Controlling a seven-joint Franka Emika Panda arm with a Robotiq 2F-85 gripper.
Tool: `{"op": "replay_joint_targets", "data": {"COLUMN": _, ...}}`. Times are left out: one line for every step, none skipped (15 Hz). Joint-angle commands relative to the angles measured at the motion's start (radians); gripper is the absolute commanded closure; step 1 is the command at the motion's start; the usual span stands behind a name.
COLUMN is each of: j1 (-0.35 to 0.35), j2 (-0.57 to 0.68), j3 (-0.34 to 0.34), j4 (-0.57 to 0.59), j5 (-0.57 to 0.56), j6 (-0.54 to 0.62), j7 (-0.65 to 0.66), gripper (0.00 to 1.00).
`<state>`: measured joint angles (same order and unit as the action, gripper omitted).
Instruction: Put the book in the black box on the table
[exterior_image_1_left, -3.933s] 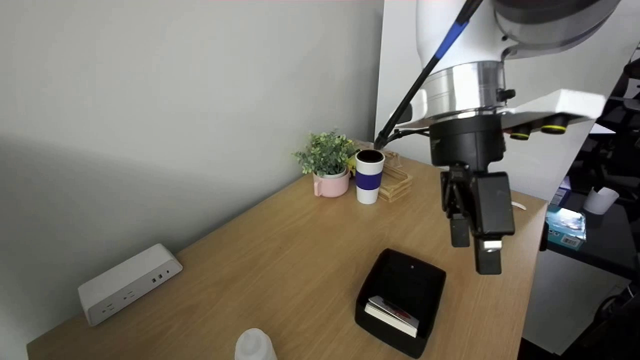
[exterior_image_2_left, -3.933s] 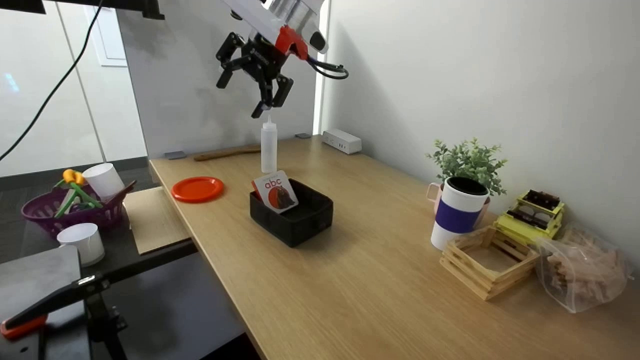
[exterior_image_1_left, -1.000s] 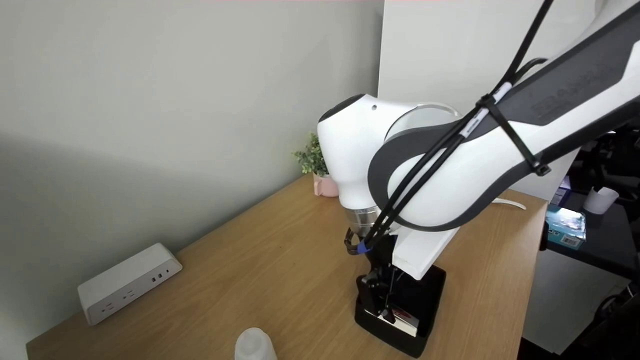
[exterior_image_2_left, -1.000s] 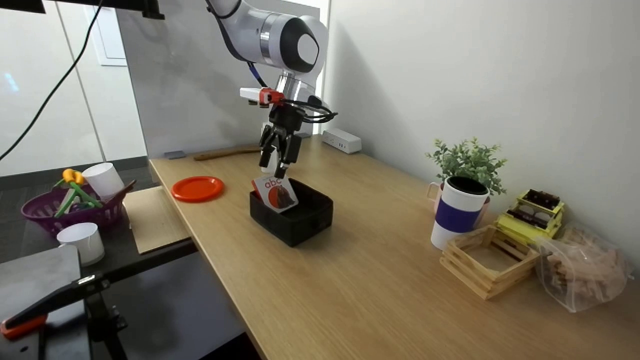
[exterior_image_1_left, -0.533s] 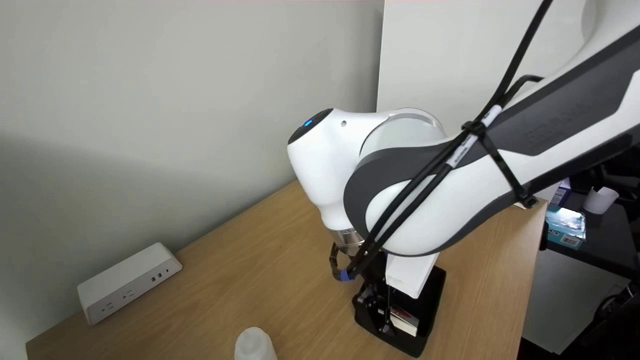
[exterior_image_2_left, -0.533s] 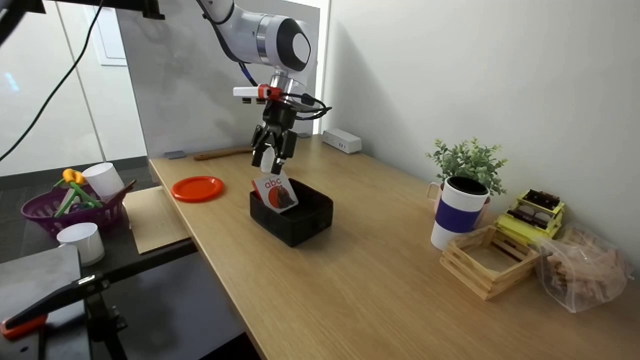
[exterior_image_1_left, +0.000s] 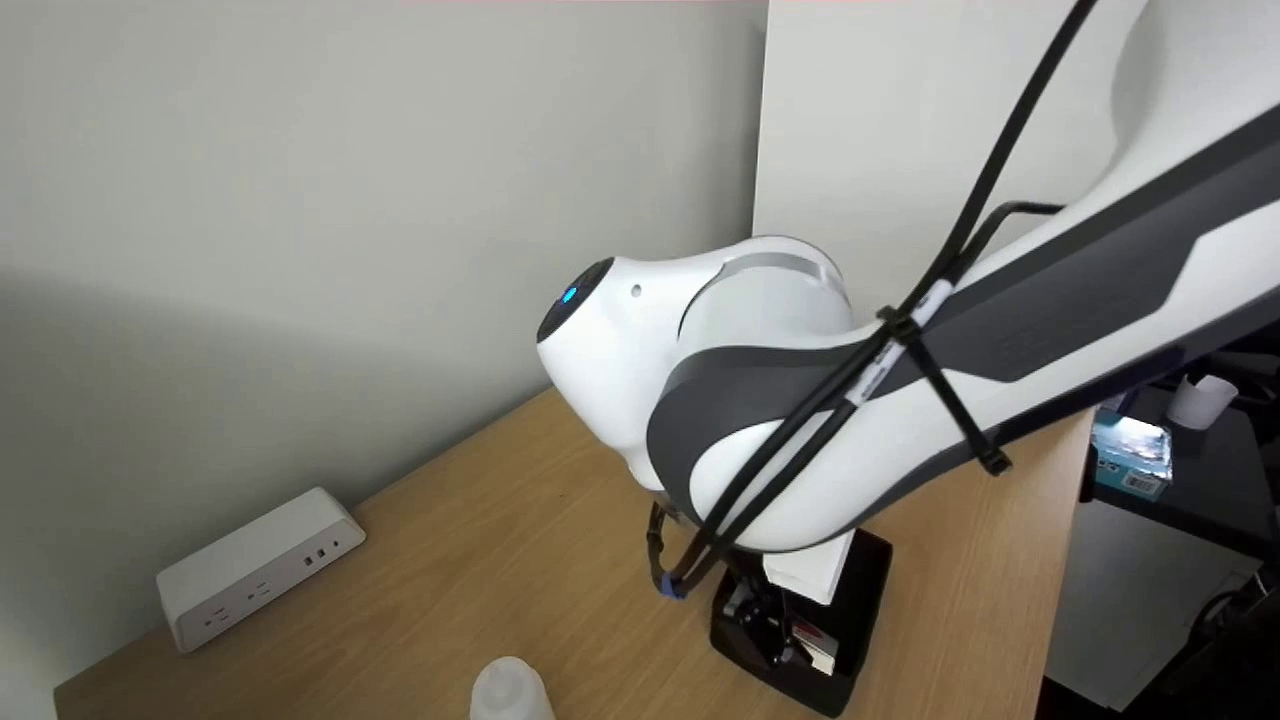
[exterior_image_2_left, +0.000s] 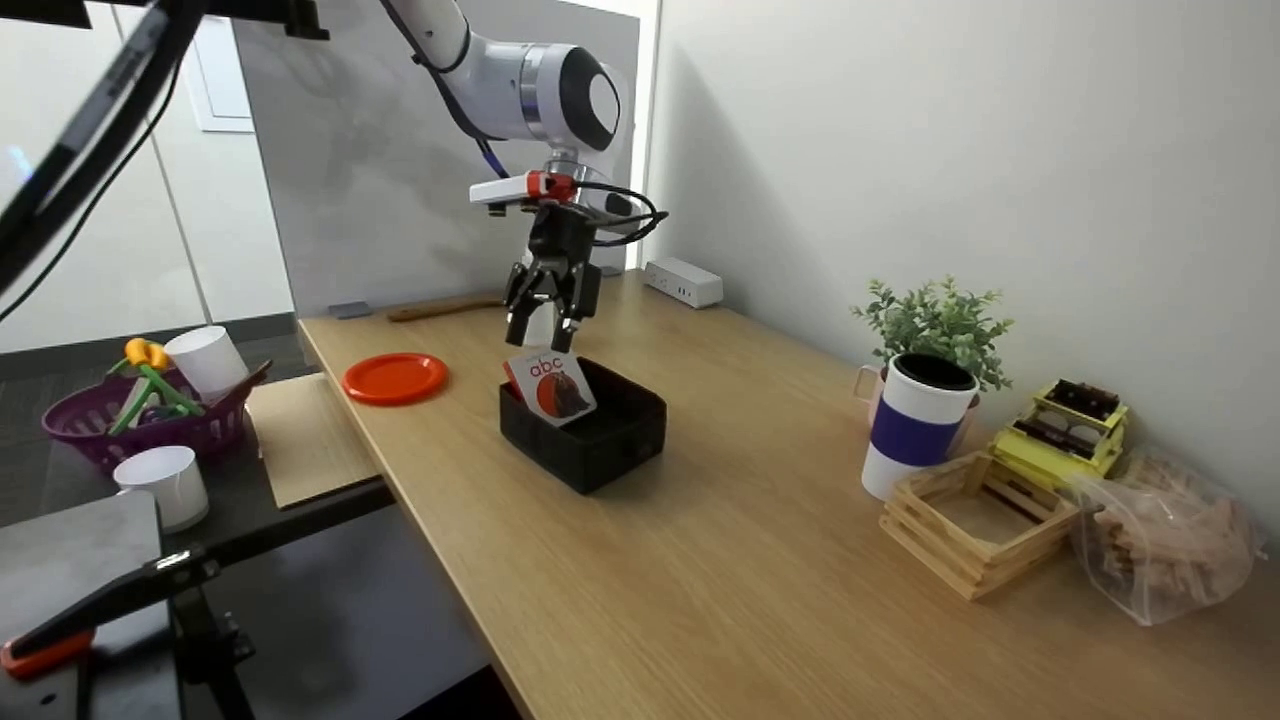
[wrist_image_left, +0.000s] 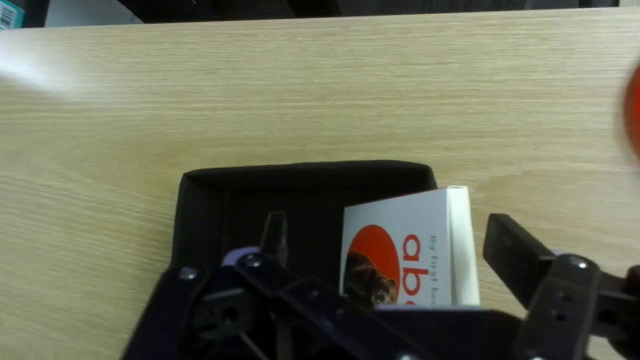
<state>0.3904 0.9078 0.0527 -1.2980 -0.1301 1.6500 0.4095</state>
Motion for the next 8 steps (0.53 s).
{"op": "replay_joint_targets", "data": {"j1": 0.012, "j2": 0.074, "j3": -0.025, "j4": 0.105, "j5": -0.047, "j6": -0.097, "j7": -0.018, "gripper": 0.00}}
{"op": "replay_joint_targets", "data": {"j1": 0.011, "j2": 0.085, "j3": -0.023, "j4": 0.118, "j5": -0.049, "j6": -0.109, "j7": -0.025, "gripper": 0.00}}
{"op": "replay_joint_targets", "data": {"j1": 0.003, "j2": 0.046, "j3": -0.013, "j4": 0.058, "j5": -0.028, "j6": -0.063, "j7": -0.003, "gripper": 0.00}}
{"op": "replay_joint_targets", "data": {"j1": 0.003, "j2": 0.057, "j3": -0.014, "j4": 0.070, "j5": -0.031, "j6": -0.072, "j7": -0.004, "gripper": 0.00}}
{"op": "replay_joint_targets", "data": {"j1": 0.003, "j2": 0.065, "j3": -0.015, "j4": 0.079, "j5": -0.032, "j6": -0.078, "j7": -0.004, "gripper": 0.00}}
{"op": "replay_joint_targets", "data": {"j1": 0.004, "j2": 0.071, "j3": -0.015, "j4": 0.088, "j5": -0.032, "j6": -0.082, "j7": -0.004, "gripper": 0.00}}
{"op": "replay_joint_targets", "data": {"j1": 0.004, "j2": 0.074, "j3": -0.015, "j4": 0.091, "j5": -0.032, "j6": -0.083, "j7": -0.004, "gripper": 0.00}}
{"op": "replay_joint_targets", "data": {"j1": -0.001, "j2": 0.069, "j3": -0.013, "j4": 0.086, "j5": -0.030, "j6": -0.070, "j7": -0.011, "gripper": 0.00}}
